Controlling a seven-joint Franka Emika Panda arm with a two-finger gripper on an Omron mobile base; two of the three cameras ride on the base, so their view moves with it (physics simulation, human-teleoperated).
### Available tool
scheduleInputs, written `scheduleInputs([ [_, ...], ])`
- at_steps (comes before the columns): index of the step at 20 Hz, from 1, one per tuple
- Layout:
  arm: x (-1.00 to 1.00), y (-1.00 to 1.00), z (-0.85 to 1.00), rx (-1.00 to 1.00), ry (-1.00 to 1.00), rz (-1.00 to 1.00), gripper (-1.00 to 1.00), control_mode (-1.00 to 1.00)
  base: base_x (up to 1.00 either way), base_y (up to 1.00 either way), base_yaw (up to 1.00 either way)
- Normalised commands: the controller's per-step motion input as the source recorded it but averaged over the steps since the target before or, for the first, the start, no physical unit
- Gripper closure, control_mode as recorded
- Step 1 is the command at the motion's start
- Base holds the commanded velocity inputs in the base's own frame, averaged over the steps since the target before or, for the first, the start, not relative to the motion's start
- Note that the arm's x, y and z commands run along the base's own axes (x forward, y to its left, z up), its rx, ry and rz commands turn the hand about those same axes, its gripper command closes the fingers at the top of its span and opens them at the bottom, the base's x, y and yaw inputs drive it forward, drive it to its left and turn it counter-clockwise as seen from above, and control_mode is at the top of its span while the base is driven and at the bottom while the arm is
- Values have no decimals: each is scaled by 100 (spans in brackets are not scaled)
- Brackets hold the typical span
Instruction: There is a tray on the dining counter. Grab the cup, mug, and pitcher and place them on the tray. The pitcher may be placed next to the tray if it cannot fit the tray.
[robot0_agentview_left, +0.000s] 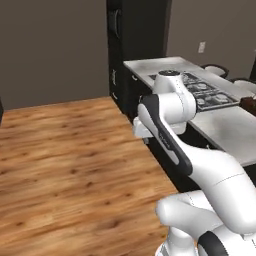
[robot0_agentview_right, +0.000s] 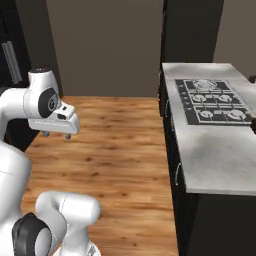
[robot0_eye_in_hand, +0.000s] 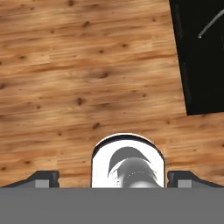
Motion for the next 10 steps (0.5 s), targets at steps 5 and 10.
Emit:
scheduleInputs([
  [5, 0, 0, 0, 0, 0, 0, -100, 100, 100, 66, 13],
  [10, 0, 0, 0, 0, 0, 0, -100, 100, 97, 26, 50],
])
